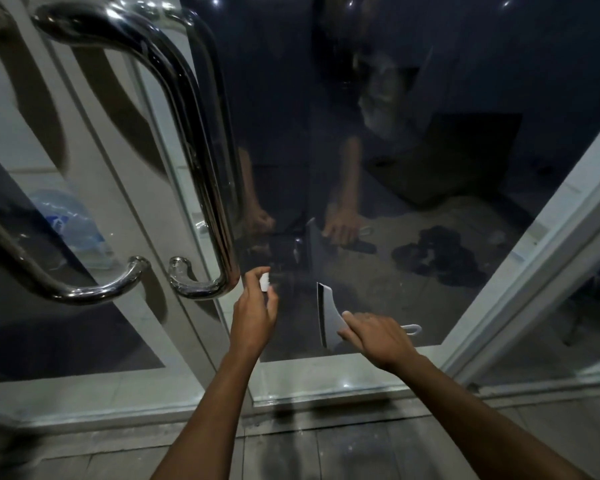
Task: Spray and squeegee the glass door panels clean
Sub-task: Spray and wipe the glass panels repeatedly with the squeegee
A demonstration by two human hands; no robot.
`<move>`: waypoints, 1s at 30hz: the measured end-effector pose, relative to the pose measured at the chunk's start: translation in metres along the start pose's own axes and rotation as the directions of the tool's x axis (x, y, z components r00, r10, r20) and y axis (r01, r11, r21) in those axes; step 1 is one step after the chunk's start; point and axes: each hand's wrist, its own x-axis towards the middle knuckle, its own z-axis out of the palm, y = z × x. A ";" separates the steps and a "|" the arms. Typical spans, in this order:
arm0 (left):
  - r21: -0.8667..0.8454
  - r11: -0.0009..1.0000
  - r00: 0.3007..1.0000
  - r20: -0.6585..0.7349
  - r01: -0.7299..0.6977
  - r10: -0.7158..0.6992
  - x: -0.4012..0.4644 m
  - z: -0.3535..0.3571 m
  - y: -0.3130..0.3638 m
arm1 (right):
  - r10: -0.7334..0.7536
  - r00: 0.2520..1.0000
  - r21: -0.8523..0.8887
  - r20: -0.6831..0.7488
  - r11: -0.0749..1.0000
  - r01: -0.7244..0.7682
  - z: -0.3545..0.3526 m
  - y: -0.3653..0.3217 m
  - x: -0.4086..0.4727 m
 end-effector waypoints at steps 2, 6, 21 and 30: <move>0.000 1.000 1.000 -0.009 0.006 -0.006 0.002 0.001 0.000 | -0.017 1.000 -0.014 -0.006 1.000 0.017 0.002 0.001 -0.004; -0.035 0.999 0.999 -0.030 -0.020 0.019 -0.006 0.005 0.004 | -0.035 0.999 -0.056 0.015 0.998 0.035 0.008 -0.001 0.002; -0.047 0.998 0.988 -0.146 0.052 -0.058 -0.025 0.025 0.038 | 0.047 0.998 -0.279 -0.032 0.959 -0.054 -0.025 -0.016 0.094; -0.025 0.999 0.991 -0.126 0.040 -0.043 -0.027 0.046 0.049 | 0.191 0.979 -0.284 -0.067 0.937 -0.202 -0.026 0.083 0.042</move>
